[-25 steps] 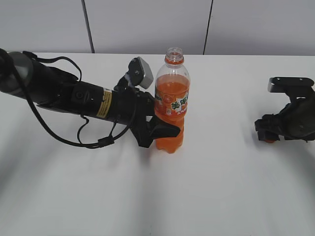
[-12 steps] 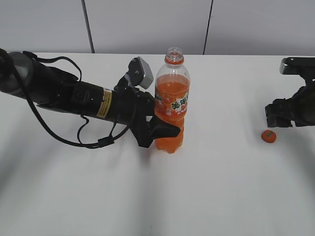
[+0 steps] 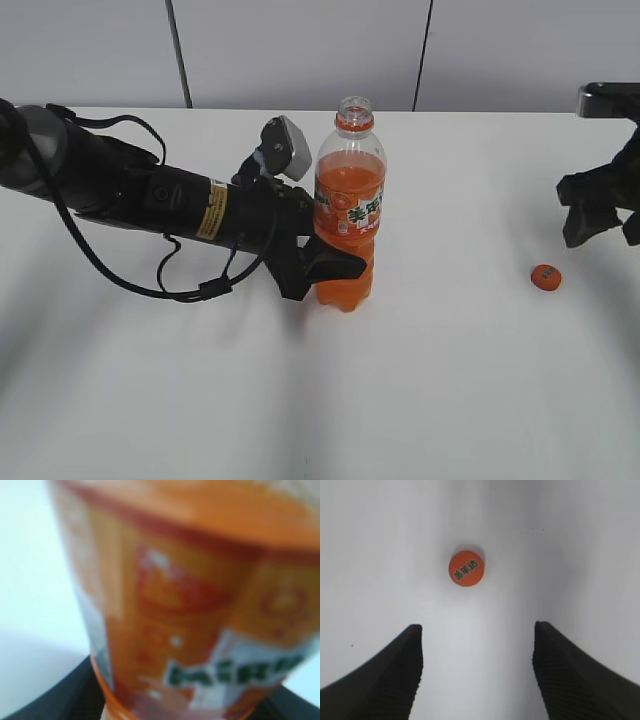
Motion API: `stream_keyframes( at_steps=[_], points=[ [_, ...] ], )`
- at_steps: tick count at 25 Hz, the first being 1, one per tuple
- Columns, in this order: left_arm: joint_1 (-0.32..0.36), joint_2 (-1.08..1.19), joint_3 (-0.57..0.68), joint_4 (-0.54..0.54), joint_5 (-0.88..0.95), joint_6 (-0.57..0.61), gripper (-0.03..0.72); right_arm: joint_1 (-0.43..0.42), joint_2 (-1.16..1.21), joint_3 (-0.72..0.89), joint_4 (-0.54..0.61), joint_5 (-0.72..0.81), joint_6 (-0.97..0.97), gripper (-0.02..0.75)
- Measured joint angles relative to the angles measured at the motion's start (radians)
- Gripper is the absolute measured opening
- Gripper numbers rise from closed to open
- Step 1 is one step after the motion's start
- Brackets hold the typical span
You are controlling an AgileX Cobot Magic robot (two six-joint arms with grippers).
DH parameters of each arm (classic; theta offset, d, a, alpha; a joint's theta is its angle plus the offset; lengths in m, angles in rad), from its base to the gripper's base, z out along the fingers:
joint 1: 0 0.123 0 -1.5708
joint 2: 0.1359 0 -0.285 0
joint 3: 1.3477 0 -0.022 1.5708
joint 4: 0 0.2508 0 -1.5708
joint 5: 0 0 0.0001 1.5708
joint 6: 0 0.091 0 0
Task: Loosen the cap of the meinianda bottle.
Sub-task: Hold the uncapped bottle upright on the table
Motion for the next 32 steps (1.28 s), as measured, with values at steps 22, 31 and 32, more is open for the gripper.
stream_keyframes(
  at_steps=[22,31,32],
  points=[
    [0.0,0.0,0.0,0.0,0.0,0.0,0.414,0.0,-0.047,-0.292,-0.001,0.452,0.001,0.515],
    [0.0,0.0,0.0,0.0,0.0,0.0,0.414,0.0,-0.095,-0.292,-0.001,0.453,-0.001,0.512],
    [0.0,0.0,0.0,0.0,0.0,0.0,0.414,0.0,-0.098,-0.292,-0.001,0.454,-0.001,0.51]
  ],
)
